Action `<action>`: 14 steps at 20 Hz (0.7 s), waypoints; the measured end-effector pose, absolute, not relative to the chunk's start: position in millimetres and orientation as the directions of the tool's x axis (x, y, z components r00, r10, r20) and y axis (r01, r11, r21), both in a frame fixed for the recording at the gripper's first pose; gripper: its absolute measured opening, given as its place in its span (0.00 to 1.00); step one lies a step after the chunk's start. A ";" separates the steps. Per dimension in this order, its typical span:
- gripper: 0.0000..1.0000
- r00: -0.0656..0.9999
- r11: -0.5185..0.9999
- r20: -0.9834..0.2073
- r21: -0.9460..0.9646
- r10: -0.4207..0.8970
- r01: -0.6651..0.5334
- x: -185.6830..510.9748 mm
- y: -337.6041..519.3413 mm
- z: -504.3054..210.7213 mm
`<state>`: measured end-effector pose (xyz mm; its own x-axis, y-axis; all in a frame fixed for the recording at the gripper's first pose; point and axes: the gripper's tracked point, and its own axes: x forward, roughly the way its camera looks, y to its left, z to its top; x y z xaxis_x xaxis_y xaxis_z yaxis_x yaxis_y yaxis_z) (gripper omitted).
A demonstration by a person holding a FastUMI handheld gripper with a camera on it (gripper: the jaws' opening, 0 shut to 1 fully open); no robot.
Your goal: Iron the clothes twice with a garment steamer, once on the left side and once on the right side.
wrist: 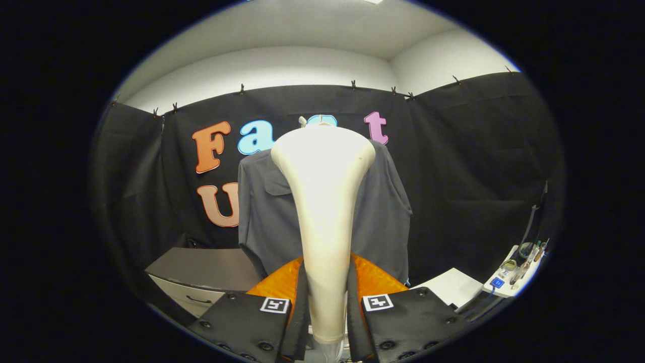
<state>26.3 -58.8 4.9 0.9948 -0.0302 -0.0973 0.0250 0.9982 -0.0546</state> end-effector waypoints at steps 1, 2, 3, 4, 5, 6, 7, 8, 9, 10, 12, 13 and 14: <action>0.39 0.995 0.998 -0.091 -0.053 -0.028 0.023 24.7 -56.5 7.3; 0.39 0.996 0.998 -0.086 -0.051 -0.025 0.021 23.8 -53.9 8.1; 0.39 0.996 0.998 -0.083 -0.052 -0.024 0.019 22.9 -52.1 9.2; 0.39 0.996 0.998 -0.082 -0.053 -0.024 0.020 22.3 -51.0 10.0; 0.39 0.996 0.998 -0.083 -0.052 -0.024 0.020 21.5 -50.3 9.2; 0.39 0.996 0.999 -0.086 -0.048 -0.022 0.018 22.5 -49.0 8.4; 0.39 0.996 0.999 -0.090 -0.046 -0.020 0.016 23.0 -48.1 7.1; 0.39 0.995 0.999 -0.094 -0.046 -0.022 0.018 23.6 -49.1 5.4; 0.39 0.995 0.999 -0.098 -0.046 -0.024 0.019 24.5 -49.1 3.9; 0.39 0.995 0.999 -0.099 -0.046 -0.025 0.020 25.5 -48.9 3.3; 0.39 0.995 0.999 -0.101 -0.047 -0.025 0.021 27.2 -48.8 2.6; 0.39 0.994 0.999 -0.102 -0.046 -0.025 0.021 28.3 -48.2 2.2; 0.39 0.994 0.999 -0.104 -0.044 -0.026 0.021 29.6 -46.9 0.6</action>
